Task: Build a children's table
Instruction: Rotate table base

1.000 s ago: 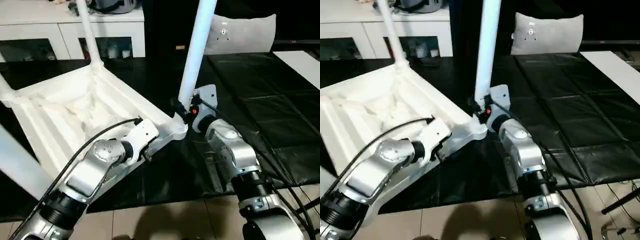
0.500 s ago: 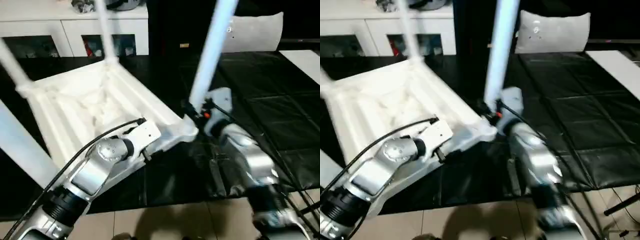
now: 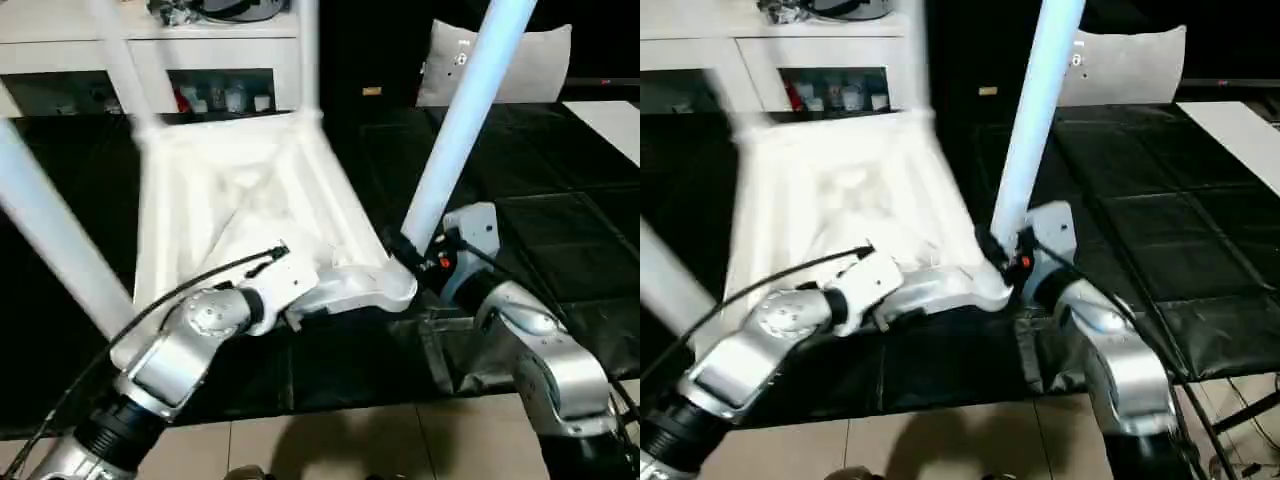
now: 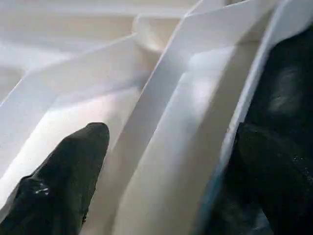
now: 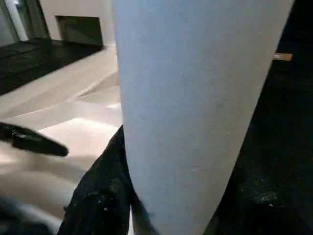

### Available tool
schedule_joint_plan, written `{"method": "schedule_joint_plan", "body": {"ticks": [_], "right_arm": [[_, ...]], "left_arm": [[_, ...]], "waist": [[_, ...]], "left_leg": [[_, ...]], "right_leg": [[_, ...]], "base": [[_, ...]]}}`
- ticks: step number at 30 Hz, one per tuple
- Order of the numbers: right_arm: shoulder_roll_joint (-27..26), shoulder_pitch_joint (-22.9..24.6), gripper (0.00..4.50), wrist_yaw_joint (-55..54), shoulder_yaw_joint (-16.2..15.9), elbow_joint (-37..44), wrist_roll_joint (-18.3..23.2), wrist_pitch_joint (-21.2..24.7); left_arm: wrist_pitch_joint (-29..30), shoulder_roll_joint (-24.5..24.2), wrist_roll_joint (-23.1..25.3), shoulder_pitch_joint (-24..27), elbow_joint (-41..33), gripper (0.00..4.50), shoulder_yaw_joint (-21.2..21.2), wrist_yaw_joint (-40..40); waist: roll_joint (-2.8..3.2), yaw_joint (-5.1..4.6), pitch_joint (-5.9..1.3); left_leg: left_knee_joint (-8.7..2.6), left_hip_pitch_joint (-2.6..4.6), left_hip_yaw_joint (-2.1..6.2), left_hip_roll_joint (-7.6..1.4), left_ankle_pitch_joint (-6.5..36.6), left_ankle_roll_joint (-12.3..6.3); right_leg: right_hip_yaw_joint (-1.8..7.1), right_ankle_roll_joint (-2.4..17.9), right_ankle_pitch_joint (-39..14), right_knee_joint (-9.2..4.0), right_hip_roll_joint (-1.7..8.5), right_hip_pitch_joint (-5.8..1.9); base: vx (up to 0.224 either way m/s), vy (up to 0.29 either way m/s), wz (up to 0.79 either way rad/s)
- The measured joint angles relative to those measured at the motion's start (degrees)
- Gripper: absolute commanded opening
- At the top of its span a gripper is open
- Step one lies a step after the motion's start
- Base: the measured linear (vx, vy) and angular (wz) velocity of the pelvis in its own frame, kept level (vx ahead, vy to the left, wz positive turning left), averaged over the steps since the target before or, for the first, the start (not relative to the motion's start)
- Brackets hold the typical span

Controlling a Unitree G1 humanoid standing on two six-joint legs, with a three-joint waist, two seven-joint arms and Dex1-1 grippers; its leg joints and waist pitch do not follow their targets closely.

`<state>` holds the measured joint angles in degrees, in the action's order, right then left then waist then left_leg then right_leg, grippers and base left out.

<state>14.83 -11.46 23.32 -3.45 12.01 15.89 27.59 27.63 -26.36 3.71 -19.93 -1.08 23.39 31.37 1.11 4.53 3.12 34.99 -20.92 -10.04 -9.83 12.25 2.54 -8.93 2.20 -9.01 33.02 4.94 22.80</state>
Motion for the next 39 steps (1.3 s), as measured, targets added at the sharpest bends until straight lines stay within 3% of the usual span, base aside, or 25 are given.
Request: {"method": "schedule_joint_plan", "body": {"ticks": [5, 8, 11, 12, 15, 22, 24, 29, 31, 39], "right_arm": [[0.2, -0.1, 1.82, 1.4, -0.6, 0.1, 0.0, -0.2], [0.7, -0.8, 1.82, 3.8, -0.5, -1.2, 0.6, -0.7], [1.5, -1.6, 1.82, 5.6, -0.7, -2.1, 1.3, -0.8], [1.9, -1.6, 1.82, 6.2, -0.7, -2.3, 1.5, -1.0], [2.7, -1.6, 1.82, 7.9, -0.6, -3.2, 1.9, -2.2], [6.3, -1.5, 1.82, 14.2, 0.9, -3.6, 5.0, -1.0], [7.7, -1.2, 2.52, 16.2, 1.2, -3.5, 6.3, -0.6], [10.4, 0.4, 2.81, 20.9, 2.1, -4.7, 8.2, -0.7], [11.6, 1.0, 3.01, 22.3, 2.2, -5.4, 8.1, -1.6], [15.7, 2.6, 3.59, 25.8, 4.2, -6.1, 7.5, -4.1]], "left_arm": [[-3.9, -1.3, -1.5, 1.1, 0.3, 4.50, -4.7, 0.4], [-7.9, -0.6, -5.6, 1.2, 0.2, 4.50, -7.1, 3.7], [-10.6, 0.2, -7.5, 1.0, 1.2, 4.50, -6.7, 6.6], [-12.0, 0.1, -7.5, 0.3, 2.9, 4.21, -6.4, 7.7], [-15.7, -0.2, -7.3, -1.9, 7.6, 4.14, -5.9, 11.0], [-23.2, -0.3, -5.0, -9.7, 20.9, 3.66, -2.9, 18.4], [-24.5, 0.3, -5.1, -11.3, 24.3, 3.33, -2.3, 20.7], [-28.0, 2.1, -5.1, -15.7, 32.7, 3.20, -1.5, 26.8], [-27.1, 2.9, -6.1, -16.7, 34.7, 2.94, -0.9, 31.4], [-25.6, 5.8, -9.2, -19.2, 37.1, 2.37, -0.5, 39.9]], "waist": [[0.04, -0.35, -0.02], [0.05, -0.67, -0.05], [0.06, -1.06, -0.05], [0.07, -1.04, -0.05], [0.11, -1.02, -0.07], [0.31, -0.65, -0.19], [0.52, -0.59, -0.32], [0.99, 0.14, -0.62], [1.19, 0.31, -0.62], [1.38, 0.42, -0.61]], "left_leg": [[0.00, -0.03, 0.00, 0.00, 0.0, 0.00], [0.00, -0.01, 0.00, 0.02, 0.0, -0.01], [-0.01, -0.01, 0.00, 0.01, 0.0, -0.01], [-0.02, -0.01, 0.00, 0.01, 0.0, 0.00], [-0.02, -0.01, 0.00, 0.02, 0.0, 0.00], [-0.01, -0.05, 0.00, 0.06, 0.0, -0.04], [-0.01, -0.05, -0.01, 0.06, 0.0, -0.07], [-0.02, 0.02, -0.07, 0.05, 0.0, -0.07], [-0.01, 0.05, -0.09, 0.05, 0.0, -0.07], [0.00, 0.04, -0.15, 0.06, 0.0, -0.08]], "right_leg": [[0.01, 0.0, 0.0, -0.04, 0.00, 0.00], [0.03, 0.0, 0.0, -0.05, 0.00, -0.04], [0.03, 0.0, 0.0, -0.02, 0.00, -0.01], [0.03, 0.0, 0.0, -0.02, -0.01, -0.01], [0.04, 0.0, 0.0, -0.03, -0.01, -0.02], [0.04, 0.0, 0.0, -0.04, 0.02, -0.02], [0.05, 0.0, 0.0, -0.04, 0.04, -0.04], [0.04, -0.1, -0.1, -0.01, 0.05, -0.06], [0.04, 0.0, -0.1, 0.00, 0.06, -0.07], [0.04, 0.0, 0.0, 0.01, 0.09, -0.05]], "base": [[0.000, 0.000, 0.00], [0.000, 0.000, 0.00], [0.000, 0.000, 0.00], [0.000, 0.000, 0.00], [0.000, 0.000, 0.00], [0.000, 0.000, 0.00], [0.000, 0.000, 0.00], [0.000, 0.000, 0.00], [0.000, 0.000, 0.00], [0.000, 0.000, 0.00]]}}
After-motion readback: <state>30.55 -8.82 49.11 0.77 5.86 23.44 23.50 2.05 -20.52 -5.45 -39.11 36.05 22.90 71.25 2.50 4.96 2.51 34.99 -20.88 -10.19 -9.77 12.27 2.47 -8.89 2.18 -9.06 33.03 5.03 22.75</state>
